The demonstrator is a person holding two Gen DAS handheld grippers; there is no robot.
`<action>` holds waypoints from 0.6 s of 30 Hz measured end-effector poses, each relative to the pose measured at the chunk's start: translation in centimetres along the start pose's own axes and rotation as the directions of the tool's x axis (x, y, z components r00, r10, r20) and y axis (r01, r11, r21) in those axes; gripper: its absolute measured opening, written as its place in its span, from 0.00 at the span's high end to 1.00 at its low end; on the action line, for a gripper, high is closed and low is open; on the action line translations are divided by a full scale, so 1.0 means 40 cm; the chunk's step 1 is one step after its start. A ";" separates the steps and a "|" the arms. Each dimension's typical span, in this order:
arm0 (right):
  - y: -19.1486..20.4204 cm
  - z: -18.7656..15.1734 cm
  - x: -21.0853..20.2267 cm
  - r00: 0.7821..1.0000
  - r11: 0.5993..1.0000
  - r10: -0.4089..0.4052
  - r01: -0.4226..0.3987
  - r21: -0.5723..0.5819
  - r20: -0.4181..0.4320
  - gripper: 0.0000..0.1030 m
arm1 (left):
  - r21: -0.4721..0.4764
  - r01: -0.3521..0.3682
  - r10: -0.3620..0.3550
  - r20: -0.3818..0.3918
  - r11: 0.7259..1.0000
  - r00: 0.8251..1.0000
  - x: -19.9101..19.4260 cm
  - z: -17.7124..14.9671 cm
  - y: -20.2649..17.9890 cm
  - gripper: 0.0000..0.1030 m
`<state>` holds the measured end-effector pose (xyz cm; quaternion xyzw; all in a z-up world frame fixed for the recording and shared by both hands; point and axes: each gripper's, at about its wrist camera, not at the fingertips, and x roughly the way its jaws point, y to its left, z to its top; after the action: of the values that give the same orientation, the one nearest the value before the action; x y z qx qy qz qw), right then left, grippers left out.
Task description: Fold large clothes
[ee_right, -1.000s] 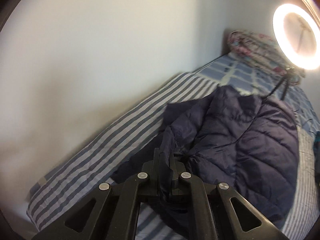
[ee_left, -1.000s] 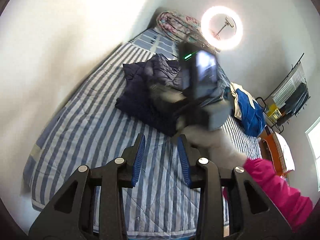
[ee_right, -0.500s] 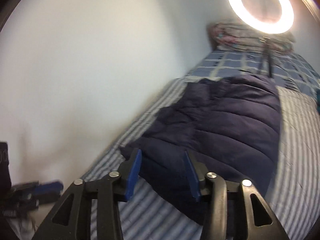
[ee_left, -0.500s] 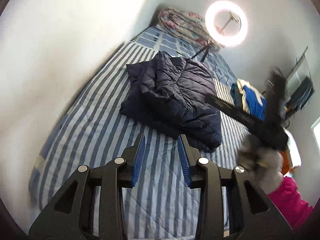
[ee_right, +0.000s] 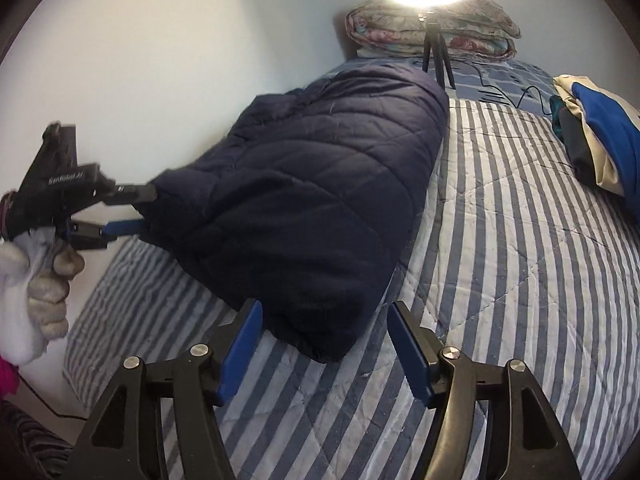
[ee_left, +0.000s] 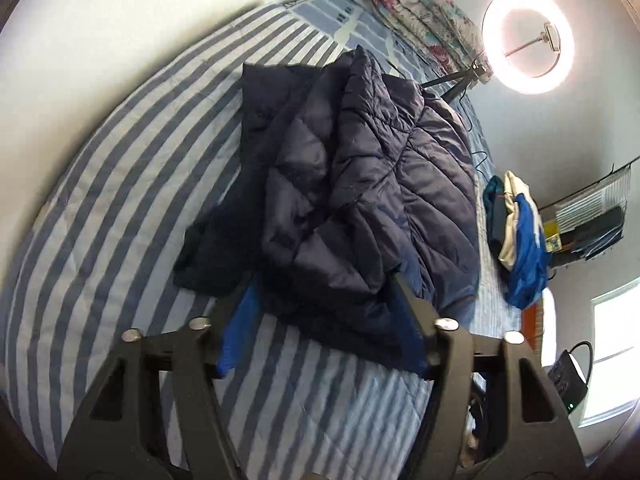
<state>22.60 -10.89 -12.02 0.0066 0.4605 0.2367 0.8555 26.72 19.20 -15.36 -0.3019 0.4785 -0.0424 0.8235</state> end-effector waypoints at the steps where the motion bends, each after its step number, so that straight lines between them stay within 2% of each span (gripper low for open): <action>1: 0.005 -0.002 0.016 1.000 1.000 -0.008 0.008 -0.010 -0.009 0.33 | 0.016 -0.014 0.014 0.005 1.000 1.000 0.003 0.005 -0.005 0.83; 4: 0.019 -0.018 0.057 0.999 0.999 -0.026 0.025 -0.025 -0.036 0.33 | -0.015 -0.012 0.013 0.038 1.000 0.999 0.002 0.008 0.010 0.92; 9: 0.042 -0.021 0.116 0.997 0.997 -0.046 0.042 -0.061 -0.056 0.34 | -0.009 -0.109 0.109 0.022 0.994 0.994 0.038 -0.022 0.062 0.93; 11: 0.052 -0.018 0.132 0.997 0.996 -0.051 0.047 -0.072 -0.054 0.45 | 0.004 -0.135 0.135 0.013 0.991 0.991 0.054 -0.032 0.074 0.93; 15: 0.071 -0.010 0.133 0.997 0.994 -0.067 0.063 -0.093 -0.041 0.74 | 0.005 -0.155 0.155 0.036 0.988 0.987 0.042 -0.024 0.086 0.93; 18: 0.093 -0.002 0.121 0.994 0.984 -0.110 0.104 -0.147 -0.030 0.84 | -0.001 -0.163 0.163 0.040 0.987 0.986 0.041 -0.032 0.087 0.94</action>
<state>23.32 -5.62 -15.00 -0.0849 0.4578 0.2235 0.8563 25.79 20.85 -18.94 -0.2614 0.4851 0.0304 0.8339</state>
